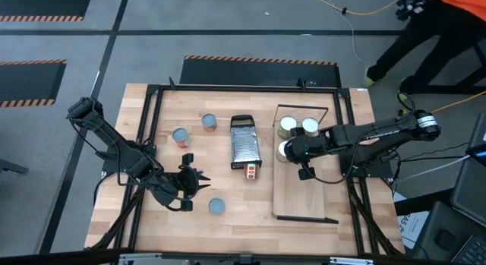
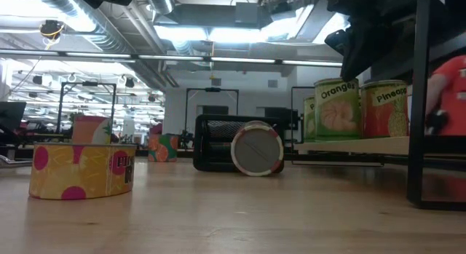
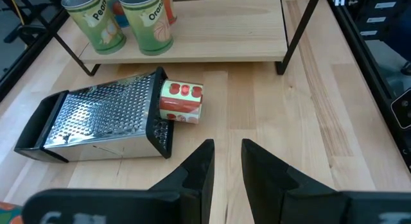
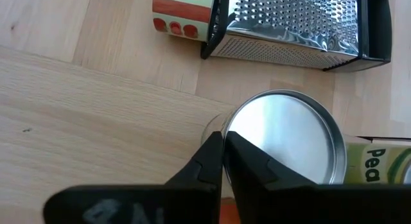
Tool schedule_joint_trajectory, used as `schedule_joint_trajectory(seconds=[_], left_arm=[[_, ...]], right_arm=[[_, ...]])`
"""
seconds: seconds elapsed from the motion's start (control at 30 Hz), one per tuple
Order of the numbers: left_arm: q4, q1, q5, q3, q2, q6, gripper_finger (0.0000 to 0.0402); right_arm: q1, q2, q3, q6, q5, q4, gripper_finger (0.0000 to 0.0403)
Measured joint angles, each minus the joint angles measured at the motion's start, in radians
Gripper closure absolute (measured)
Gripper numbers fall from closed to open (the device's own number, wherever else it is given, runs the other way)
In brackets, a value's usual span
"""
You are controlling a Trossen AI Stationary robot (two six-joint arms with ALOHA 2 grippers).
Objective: Pick and place cans onto a shelf
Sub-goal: Put the canned oranges on the shelf, then put the canned mixed fruits on the shelf
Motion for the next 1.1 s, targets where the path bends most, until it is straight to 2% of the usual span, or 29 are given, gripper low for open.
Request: schedule_joint_trajectory(seconds=[0.2, 0.47, 0.6, 0.83, 1.1], left_arm=[[0.000, 0.000, 0.000, 0.000, 0.000, 0.000, 0.0331], [0.011, 0.000, 0.000, 0.000, 0.000, 0.000, 0.0331], [0.016, 0.000, 0.000, 0.000, 0.000, 0.000, 0.0331], [0.016, 0.008, 0.000, 0.000, 0.000, 0.005, 0.0331], [0.016, 0.078, 0.000, 0.000, 0.000, -0.001, 0.0331]], right_arm=[[-0.005, 0.000, 0.000, 0.026, 0.000, -0.006, 0.0365], [-0.012, 0.001, 0.000, 0.023, -0.004, -0.011, 0.0286], [-0.012, 0.001, 0.000, 0.021, -0.004, -0.011, 0.0261], [-0.012, 0.002, 0.011, -0.023, -0.003, -0.026, 0.0257], [-0.012, 0.003, 0.129, -0.055, -0.003, -0.029, 0.0257]])
